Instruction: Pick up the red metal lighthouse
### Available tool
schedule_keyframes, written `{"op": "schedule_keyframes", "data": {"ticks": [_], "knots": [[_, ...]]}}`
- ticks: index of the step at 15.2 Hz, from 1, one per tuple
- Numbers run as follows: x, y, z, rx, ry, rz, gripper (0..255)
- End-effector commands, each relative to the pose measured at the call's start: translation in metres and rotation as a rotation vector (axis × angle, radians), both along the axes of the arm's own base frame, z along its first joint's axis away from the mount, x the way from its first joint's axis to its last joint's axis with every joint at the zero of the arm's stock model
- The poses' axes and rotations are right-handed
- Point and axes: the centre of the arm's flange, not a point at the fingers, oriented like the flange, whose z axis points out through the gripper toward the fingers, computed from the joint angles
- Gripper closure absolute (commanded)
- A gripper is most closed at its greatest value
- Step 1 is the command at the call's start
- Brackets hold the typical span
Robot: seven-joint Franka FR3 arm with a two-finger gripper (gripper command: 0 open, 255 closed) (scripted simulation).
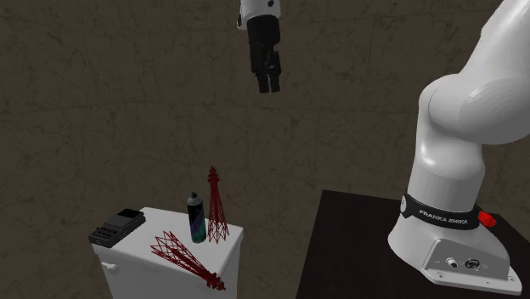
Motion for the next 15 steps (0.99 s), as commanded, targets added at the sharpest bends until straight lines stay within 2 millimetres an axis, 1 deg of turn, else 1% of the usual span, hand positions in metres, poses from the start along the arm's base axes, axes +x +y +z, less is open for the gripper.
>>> {"op": "schedule_keyframes", "data": {"ticks": [1,8,15], "knots": [[0.023,-0.012,-0.017,0.014,0.029,0.028,0],[0.107,-0.043,-0.077,0.064,0.125,0.122,0],[0.187,-0.064,-0.145,0.114,0.221,0.215,0]]}}
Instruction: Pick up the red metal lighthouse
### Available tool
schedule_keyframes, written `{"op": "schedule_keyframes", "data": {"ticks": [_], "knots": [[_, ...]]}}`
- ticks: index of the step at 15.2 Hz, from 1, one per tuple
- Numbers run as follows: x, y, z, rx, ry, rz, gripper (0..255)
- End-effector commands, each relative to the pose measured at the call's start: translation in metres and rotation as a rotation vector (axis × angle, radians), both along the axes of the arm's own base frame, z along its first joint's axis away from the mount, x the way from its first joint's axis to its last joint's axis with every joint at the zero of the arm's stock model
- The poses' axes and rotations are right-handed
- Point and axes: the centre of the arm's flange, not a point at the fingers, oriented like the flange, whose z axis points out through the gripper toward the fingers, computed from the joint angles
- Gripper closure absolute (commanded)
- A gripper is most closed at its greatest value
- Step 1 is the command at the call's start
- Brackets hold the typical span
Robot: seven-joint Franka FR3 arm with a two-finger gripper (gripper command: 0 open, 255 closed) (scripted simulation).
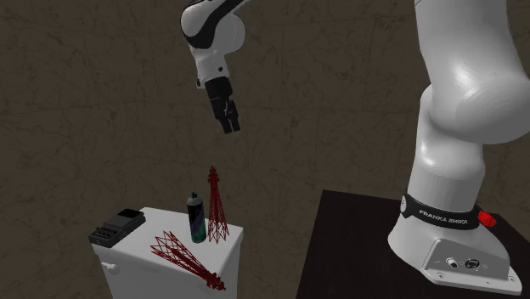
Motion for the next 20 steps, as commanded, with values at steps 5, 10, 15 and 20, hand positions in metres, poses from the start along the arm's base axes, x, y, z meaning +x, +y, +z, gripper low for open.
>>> {"op": "schedule_keyframes", "data": {"ticks": [5,10,15,20], "knots": [[0.066,-0.010,-0.063,0.044,0.084,0.082,0],[0.110,-0.012,-0.113,0.075,0.142,0.139,0],[0.110,-0.012,-0.139,0.075,0.142,0.139,0],[0.110,-0.012,-0.152,0.075,0.142,0.139,255]]}}
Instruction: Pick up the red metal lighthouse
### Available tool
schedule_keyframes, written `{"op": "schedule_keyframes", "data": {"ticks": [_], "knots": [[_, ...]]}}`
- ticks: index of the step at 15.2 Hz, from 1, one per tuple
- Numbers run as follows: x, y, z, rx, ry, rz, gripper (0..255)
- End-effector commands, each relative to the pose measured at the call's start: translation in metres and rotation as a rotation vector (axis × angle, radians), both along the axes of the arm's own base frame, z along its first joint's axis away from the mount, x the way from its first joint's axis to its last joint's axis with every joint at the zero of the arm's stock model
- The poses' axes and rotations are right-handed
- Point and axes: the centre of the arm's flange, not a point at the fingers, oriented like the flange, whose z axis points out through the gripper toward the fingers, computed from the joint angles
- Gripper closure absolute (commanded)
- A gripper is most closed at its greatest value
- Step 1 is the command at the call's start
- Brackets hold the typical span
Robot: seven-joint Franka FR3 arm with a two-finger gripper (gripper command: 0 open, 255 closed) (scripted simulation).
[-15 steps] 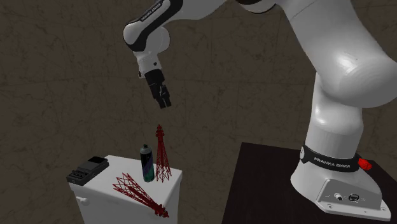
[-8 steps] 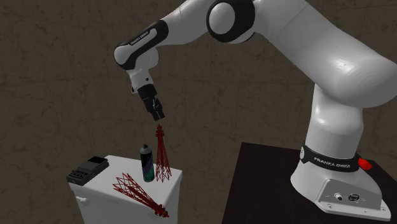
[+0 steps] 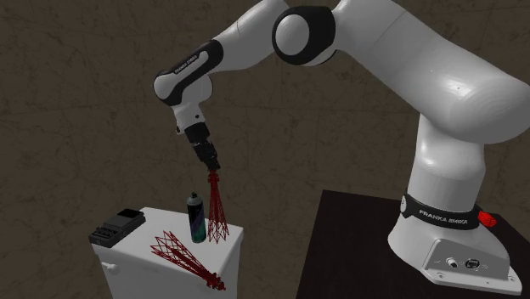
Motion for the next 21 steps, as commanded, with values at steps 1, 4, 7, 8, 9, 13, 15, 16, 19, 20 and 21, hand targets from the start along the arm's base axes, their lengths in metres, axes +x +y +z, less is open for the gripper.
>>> {"op": "schedule_keyframes", "data": {"ticks": [1,4,7,8,9,13,15,16,19,20,21], "knots": [[0.000,0.000,-0.001,0.000,0.000,0.000,255],[0.000,0.000,-0.001,0.000,0.000,0.000,255],[0.000,0.000,-0.001,0.000,0.000,0.000,255],[0.000,0.000,-0.001,0.000,0.000,0.000,255],[0.000,0.000,-0.001,0.000,0.000,0.000,255],[0.000,0.000,0.020,0.000,0.000,0.000,255],[0.000,0.000,0.031,0.000,0.000,0.000,255],[0.000,0.000,0.036,0.000,0.000,0.000,255],[0.000,0.000,0.052,0.000,0.000,0.000,255],[0.000,0.000,0.057,0.000,0.000,0.000,255],[0.000,0.000,0.062,0.000,0.000,0.000,255]]}}
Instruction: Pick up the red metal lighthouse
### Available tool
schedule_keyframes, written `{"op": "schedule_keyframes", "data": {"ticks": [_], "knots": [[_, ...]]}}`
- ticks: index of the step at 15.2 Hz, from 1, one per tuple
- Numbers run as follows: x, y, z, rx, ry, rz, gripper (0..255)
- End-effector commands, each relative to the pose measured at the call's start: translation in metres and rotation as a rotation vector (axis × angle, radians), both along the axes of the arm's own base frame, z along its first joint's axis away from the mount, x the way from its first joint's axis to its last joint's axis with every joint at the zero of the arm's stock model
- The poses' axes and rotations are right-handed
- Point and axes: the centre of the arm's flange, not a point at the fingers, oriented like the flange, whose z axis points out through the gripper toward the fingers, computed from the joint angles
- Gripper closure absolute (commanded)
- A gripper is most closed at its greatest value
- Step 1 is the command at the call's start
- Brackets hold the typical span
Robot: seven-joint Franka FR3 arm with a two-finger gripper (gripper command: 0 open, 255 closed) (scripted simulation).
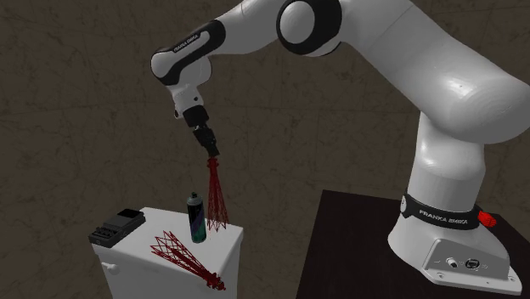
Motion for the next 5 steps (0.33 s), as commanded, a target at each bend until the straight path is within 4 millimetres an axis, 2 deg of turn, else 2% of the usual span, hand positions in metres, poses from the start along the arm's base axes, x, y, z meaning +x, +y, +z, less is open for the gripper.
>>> {"op": "schedule_keyframes", "data": {"ticks": [1,3,5], "knots": [[0.000,0.001,0.010,0.000,0.000,0.000,255],[0.000,0.001,0.020,0.000,0.000,0.000,255],[0.000,0.001,0.021,0.000,0.000,0.000,255]]}}
